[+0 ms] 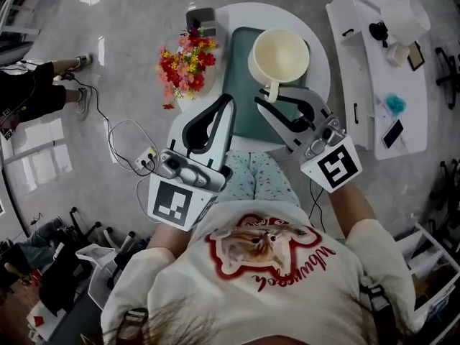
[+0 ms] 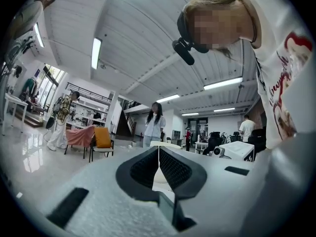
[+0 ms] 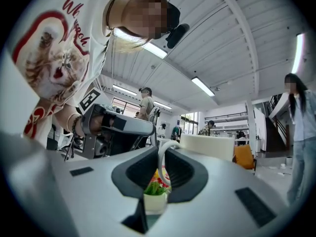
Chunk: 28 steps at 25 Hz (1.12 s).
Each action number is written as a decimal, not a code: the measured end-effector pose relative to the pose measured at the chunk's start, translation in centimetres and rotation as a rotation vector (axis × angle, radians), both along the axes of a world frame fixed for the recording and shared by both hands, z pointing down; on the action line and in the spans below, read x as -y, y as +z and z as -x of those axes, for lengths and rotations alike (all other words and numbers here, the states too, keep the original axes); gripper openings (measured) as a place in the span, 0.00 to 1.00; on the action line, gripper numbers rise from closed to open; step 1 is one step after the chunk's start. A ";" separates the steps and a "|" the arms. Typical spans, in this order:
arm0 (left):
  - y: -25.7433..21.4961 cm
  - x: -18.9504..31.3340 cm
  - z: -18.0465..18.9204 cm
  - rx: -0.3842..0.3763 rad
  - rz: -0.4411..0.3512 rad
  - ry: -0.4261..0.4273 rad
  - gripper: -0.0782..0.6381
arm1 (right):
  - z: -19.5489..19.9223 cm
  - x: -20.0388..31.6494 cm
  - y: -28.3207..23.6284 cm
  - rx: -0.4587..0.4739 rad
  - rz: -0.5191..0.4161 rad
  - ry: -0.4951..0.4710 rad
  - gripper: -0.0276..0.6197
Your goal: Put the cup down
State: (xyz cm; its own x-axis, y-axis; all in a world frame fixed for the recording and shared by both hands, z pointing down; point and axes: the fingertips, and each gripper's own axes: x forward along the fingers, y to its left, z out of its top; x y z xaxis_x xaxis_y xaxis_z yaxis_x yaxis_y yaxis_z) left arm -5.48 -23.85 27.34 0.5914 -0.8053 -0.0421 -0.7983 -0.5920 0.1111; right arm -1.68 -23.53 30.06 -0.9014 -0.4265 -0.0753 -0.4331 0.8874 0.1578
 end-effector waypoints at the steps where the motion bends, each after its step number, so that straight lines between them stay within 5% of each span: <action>1: 0.3 0.0 0.0 0.002 0.006 0.000 0.13 | 0.0 0.1 0.4 -0.002 0.005 -0.001 0.13; 28: 6.1 -0.3 2.5 -0.003 0.090 -0.070 0.13 | 2.1 2.6 10.6 -0.090 0.099 -0.021 0.13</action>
State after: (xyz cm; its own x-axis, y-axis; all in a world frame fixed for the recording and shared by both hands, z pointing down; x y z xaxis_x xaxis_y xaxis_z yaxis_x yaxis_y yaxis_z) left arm -7.93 -23.57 33.40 0.5334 -0.8453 0.0304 -0.8369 -0.5223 0.1637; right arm -3.75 -26.09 40.62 -0.9114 -0.4088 0.0472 -0.4023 0.9093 0.1066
